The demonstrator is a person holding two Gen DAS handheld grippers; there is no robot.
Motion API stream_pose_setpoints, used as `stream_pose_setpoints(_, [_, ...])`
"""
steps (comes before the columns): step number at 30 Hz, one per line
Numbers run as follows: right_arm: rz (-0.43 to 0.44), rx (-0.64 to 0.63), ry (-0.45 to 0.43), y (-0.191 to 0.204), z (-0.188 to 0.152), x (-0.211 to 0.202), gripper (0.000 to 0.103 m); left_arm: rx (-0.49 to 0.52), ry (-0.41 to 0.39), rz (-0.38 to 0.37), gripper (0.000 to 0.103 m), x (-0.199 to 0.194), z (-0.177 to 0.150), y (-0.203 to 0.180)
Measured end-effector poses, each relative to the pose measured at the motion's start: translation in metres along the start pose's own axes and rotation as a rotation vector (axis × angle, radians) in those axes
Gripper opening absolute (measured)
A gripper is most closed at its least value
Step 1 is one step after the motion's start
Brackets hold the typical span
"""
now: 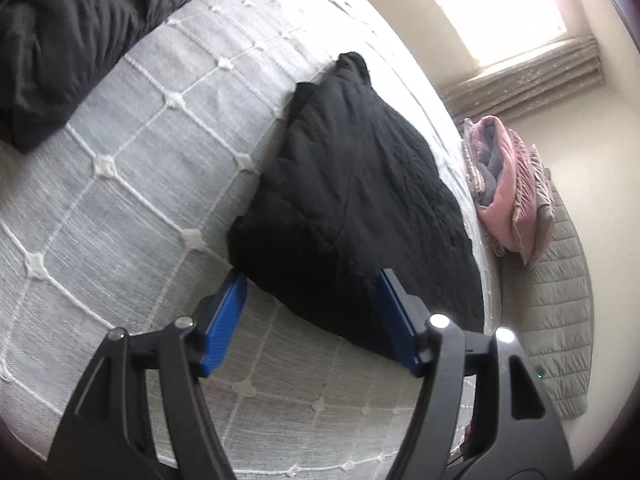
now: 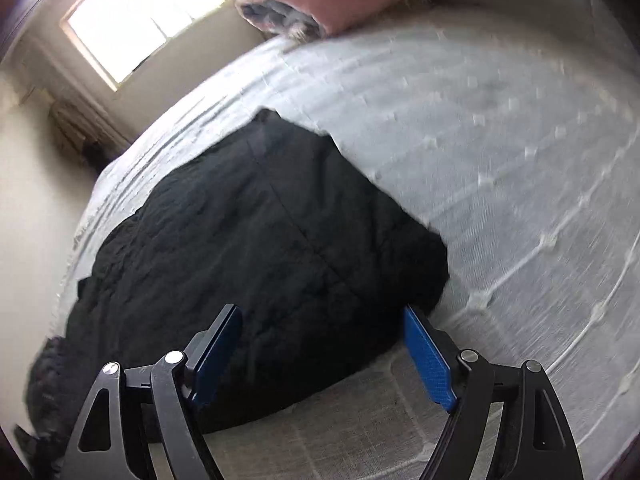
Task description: Fold large clothes
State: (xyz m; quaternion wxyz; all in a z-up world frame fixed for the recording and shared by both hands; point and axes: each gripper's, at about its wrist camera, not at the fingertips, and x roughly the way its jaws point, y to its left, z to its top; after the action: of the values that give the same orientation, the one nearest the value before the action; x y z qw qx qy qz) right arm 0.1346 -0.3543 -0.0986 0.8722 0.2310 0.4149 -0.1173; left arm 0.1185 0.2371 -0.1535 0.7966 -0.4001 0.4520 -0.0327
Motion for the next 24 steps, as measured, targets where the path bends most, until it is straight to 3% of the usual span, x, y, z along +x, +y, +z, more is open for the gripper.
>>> stream_pose_setpoints(3, [0.01, -0.089, -0.079, 0.024, -0.003, -0.015, 0.083, -0.025, -0.009, 0.013, 0.068, 0.007, 0.001, 0.001])
stream_pose_setpoints(6, [0.069, -0.171, -0.072, 0.048, -0.007, -0.011, 0.083, -0.06, -0.013, -0.001, 0.068, 0.014, 0.004, 0.003])
stream_pose_setpoints(12, [-0.008, -0.38, -0.088, 0.09, -0.032, -0.004, 0.083, -0.148, -0.066, 0.007, 0.068, 0.023, 0.013, 0.009])
stream_pose_setpoints(24, [-0.025, -0.439, -0.05, 0.11, -0.048, 0.01, 0.083, -0.157, -0.149, 0.064, 0.072, 0.043, 0.016, -0.005])
